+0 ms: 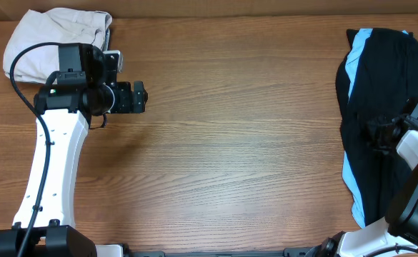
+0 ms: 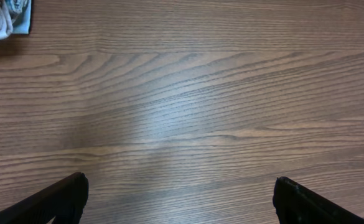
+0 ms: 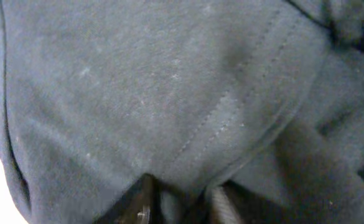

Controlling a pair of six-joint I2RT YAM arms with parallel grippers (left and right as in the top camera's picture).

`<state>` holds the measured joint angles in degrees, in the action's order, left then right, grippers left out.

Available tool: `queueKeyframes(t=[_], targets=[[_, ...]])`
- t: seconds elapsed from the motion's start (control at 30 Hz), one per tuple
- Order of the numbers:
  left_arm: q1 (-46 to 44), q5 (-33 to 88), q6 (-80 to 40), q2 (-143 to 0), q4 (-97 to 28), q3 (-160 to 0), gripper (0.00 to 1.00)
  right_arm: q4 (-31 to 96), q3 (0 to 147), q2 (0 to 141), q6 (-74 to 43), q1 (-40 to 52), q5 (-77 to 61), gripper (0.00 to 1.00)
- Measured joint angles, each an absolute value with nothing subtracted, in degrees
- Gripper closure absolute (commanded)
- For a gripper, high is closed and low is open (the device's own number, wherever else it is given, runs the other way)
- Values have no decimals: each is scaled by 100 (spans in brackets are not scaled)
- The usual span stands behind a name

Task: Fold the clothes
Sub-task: 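Reach the right gripper to the black shirt and grasp its edge, then drag the black shirt with the right gripper to the table center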

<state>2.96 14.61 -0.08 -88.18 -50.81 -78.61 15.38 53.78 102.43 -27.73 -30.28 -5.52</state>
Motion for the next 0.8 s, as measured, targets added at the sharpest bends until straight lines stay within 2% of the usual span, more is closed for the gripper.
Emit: queueKeyframes(t=[0.03,0.1,0.17,0.27,0.3,0.8], targets=[[296,1461,-8,-8818,-5081,-7861,4,1514,5369,10243,-2794,-3028,-550,90],[296,1461,-8,-8818,-5081,-7861,4,1476,5349,10243,-2821,-3028,-576,96],[296,1461,-8,-8818,-5078,-7861,5,1496,5347,10245,-2836,-3028,-624,96],[296,1461,-12,-8818,-5081,-7861,15,1695,5406,10237,-2834,-3033,-777,96],[296,1461,-30,-8818,-5078,-7861,15,1758,5437,10224,-2834,-3033,-827,96],[274,1457,-47,-8818,-4683,-8490,12,4230,6751,8176,-1946,-2751,-2421,96]])
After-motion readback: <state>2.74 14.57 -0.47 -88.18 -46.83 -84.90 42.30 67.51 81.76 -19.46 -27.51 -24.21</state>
